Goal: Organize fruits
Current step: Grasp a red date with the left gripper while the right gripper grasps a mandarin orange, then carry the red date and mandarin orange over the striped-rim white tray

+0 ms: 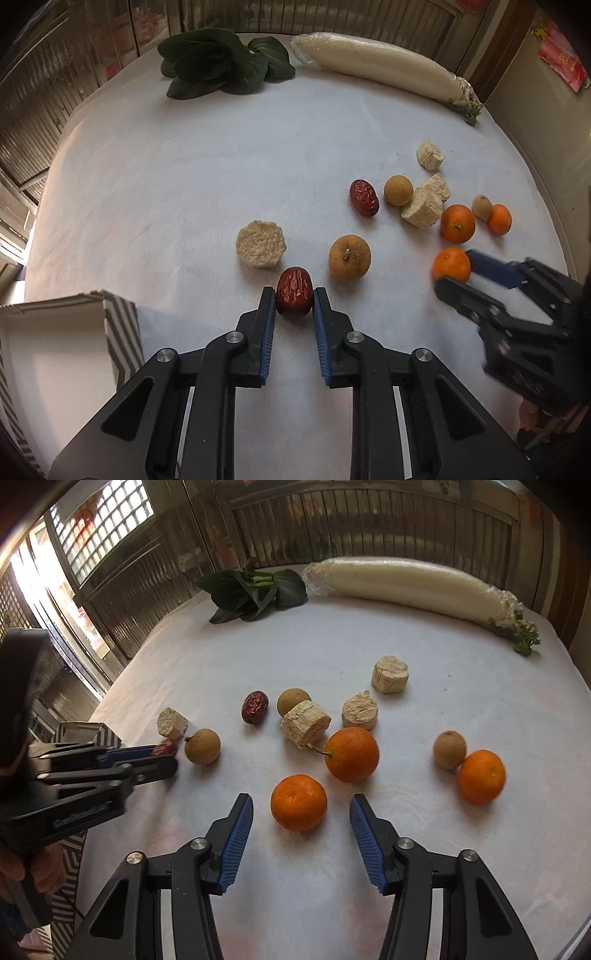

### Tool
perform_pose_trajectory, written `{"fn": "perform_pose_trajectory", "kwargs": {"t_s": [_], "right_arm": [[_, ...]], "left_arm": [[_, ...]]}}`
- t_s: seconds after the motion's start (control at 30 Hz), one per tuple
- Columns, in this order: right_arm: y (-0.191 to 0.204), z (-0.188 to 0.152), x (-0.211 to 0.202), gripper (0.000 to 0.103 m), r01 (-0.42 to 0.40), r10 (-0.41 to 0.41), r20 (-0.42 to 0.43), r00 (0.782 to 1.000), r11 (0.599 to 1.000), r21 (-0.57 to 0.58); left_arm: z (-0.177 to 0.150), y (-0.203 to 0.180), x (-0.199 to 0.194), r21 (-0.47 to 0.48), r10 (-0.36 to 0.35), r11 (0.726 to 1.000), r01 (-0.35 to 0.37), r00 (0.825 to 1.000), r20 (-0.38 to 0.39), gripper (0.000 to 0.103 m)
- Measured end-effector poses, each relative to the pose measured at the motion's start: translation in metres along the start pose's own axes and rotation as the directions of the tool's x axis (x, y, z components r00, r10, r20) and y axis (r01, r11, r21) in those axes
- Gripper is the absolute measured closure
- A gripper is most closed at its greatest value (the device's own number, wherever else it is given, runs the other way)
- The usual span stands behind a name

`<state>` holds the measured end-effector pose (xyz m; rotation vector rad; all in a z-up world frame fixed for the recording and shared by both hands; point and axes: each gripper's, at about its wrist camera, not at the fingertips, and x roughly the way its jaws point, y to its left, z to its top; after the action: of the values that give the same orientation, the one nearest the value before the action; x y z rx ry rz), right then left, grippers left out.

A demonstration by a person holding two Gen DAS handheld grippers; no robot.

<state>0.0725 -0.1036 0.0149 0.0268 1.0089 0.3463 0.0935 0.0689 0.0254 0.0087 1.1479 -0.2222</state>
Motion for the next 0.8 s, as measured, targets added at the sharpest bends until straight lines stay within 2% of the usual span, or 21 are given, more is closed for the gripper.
{"fn": "perform_pose_trajectory", "kwargs": {"t_s": [0.07,0.37,0.8], "right_arm": [[-0.002,-0.001,0.005,0.073,0.005,-0.005,-0.011,1.0,1.0,-0.002],[0.002,-0.01,-0.02,0.074,-0.014,0.014,0.01,1.0,1.0,0.006],[0.054,-0.021,-0.059,0.074,-0.073,0.075,0.039,0.996,0.995,-0.061]], "left_arm": [[-0.002,0.0,-0.004,-0.008,-0.003,1.0,0.003,1.0,0.003,0.084],[-0.016,-0.002,-0.025,-0.038,-0.005,0.999,0.006,1.0,0.026,0.084],[-0.044,0.013,-0.074,-0.073,0.059,0.996,-0.054,0.996,0.072,0.084]]}}
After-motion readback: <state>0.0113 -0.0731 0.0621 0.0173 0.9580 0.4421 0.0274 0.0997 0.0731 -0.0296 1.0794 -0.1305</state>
